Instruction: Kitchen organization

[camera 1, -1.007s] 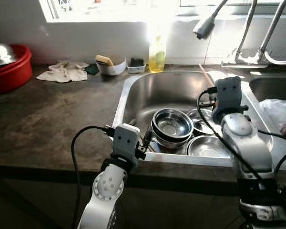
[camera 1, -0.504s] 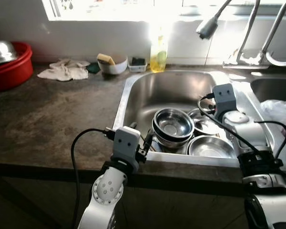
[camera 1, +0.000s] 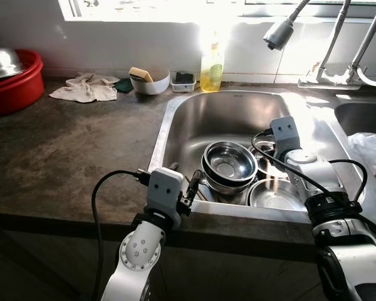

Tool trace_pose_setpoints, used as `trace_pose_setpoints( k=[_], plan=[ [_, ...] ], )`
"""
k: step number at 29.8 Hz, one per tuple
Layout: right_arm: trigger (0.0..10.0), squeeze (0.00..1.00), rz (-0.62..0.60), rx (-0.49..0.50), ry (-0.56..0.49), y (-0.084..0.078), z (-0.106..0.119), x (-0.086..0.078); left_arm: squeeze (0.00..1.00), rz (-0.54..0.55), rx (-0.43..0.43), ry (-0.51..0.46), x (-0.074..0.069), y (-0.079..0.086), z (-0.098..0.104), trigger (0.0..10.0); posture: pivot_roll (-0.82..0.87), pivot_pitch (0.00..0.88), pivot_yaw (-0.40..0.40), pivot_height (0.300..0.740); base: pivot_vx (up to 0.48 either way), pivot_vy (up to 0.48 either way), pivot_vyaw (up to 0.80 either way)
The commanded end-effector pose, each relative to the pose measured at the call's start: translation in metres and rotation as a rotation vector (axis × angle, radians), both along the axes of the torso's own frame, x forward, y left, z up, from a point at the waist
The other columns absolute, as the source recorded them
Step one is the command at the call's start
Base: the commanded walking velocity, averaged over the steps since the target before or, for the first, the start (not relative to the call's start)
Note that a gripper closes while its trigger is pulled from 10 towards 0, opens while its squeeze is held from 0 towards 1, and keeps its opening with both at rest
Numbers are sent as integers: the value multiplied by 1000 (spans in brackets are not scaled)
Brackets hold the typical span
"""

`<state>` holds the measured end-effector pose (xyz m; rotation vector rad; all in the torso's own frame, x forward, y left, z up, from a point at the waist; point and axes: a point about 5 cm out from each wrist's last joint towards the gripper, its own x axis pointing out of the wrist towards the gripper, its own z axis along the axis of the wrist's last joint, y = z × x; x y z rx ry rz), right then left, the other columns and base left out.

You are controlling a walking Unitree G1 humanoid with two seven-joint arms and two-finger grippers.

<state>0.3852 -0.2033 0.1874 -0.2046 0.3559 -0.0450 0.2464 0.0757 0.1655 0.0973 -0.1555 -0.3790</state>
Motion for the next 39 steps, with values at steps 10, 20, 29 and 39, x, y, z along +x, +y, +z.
trace_pose_setpoints(
  k=[10, 20, 29, 39],
  plan=[
    [10000, 0, -22, 98, -434, 14, 44, -30, 0, -7, 9, -21, 4, 2, 5, 10000, 46, 82, 5, 740, 0, 0, 0],
    [10000, 0, 81, 208, -571, 40, 31, -83, 0, -13, 2, -17, 5, 1, 4, 10000, 32, 63, 15, 740, 0, 0, 0],
    [10000, 0, 154, 178, -610, 60, 27, -115, 0, 1, -2, 2, 7, 4, 3, 10000, 29, 55, 22, 740, 0, 0, 0],
    [10000, 0, 188, 140, -596, 71, 21, -118, 0, -2, 1, 9, 5, 4, 1, 10000, 31, 42, 20, 740, -167, 261, 0]
  ],
)
